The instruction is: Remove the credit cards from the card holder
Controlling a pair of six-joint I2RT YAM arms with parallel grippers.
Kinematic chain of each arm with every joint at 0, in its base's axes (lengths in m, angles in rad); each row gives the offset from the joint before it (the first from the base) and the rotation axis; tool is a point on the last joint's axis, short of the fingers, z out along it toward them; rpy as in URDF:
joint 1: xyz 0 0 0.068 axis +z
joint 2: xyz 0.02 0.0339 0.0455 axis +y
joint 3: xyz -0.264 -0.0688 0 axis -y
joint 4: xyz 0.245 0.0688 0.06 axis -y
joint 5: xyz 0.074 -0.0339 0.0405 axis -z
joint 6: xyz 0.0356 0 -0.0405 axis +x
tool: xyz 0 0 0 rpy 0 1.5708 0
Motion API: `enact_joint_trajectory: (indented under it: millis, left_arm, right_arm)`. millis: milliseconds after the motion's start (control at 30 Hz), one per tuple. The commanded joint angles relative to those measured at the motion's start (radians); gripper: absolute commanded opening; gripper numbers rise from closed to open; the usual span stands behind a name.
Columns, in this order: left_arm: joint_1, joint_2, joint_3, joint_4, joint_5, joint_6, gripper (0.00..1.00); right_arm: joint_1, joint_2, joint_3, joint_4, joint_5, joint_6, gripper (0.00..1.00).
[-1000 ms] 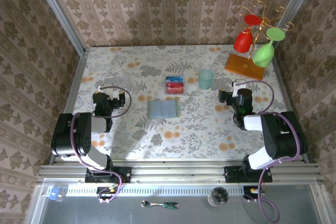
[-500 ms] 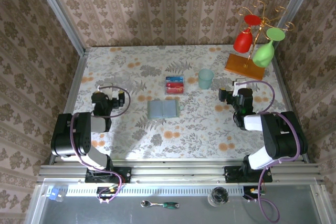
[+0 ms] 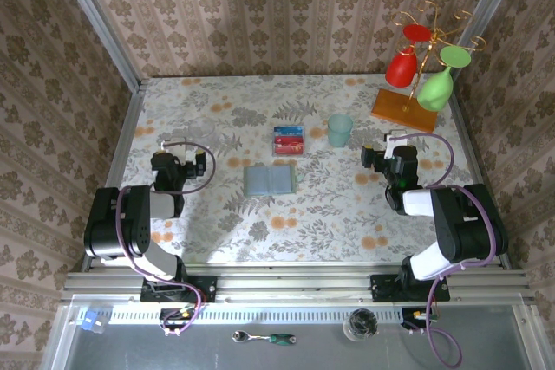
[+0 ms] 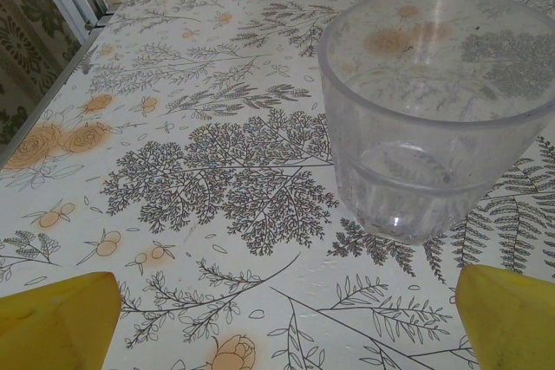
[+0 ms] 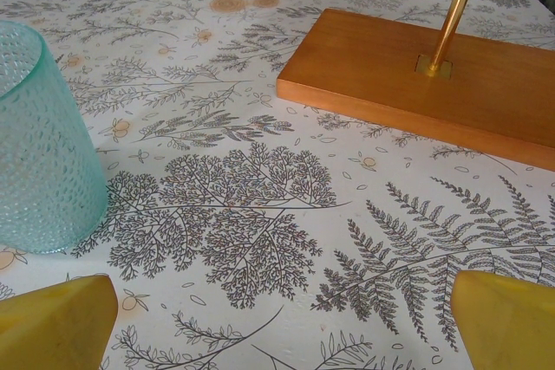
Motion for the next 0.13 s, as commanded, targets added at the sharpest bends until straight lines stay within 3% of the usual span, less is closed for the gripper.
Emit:
enact_joint_trajectory:
  millis: [0,100]
  left_arm:
    - [0.006,0.002,0.022,0.014,0.018,-0.001,1.00]
    - [0.006,0.001,0.022,0.017,0.018,0.001,1.00]
  right_arm:
    - [-0.003,0.008,0.001,0.037,-0.017,0.005,1.00]
    - [-0.005,0.004,-0.006,0.045,-0.018,0.006,1.00]
